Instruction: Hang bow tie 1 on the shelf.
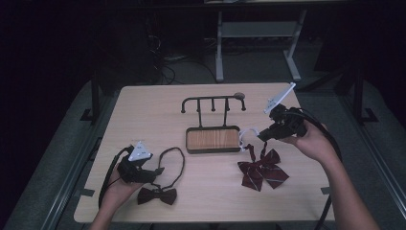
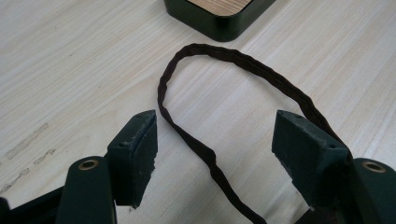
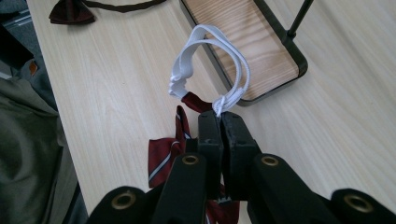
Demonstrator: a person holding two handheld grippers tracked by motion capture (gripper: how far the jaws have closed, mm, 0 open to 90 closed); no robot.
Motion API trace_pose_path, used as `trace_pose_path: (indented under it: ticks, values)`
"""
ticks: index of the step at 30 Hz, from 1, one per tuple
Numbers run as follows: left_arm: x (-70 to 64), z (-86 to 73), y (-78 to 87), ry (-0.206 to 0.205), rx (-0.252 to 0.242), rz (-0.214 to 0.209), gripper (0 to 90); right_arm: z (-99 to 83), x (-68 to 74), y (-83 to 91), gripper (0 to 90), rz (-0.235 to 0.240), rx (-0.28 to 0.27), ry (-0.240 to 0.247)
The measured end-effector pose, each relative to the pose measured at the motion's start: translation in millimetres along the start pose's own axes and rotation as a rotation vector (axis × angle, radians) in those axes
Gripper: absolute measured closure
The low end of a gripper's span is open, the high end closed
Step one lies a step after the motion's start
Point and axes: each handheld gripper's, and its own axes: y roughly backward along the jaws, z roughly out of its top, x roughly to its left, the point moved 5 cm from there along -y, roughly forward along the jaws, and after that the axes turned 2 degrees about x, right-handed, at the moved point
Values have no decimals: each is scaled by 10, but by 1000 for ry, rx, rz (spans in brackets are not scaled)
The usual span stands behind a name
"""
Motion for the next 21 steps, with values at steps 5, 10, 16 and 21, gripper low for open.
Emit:
trace_pose_path:
  ticks: [5, 10, 16, 21]
  values:
    - [6, 2, 6, 6, -6, 1, 318, 56, 3, 66, 871, -5, -9, 3]
    - [14, -15, -1, 1, 1, 4, 318, 97, -8, 114, 871, -5, -11, 5]
    - [26, -8, -1, 3, -1, 6, 318, 149, -14, 146, 871, 0, -25, 10]
    - [21, 0, -15, -5, 2, 4, 318, 164, -18, 158, 872, -2, -16, 3]
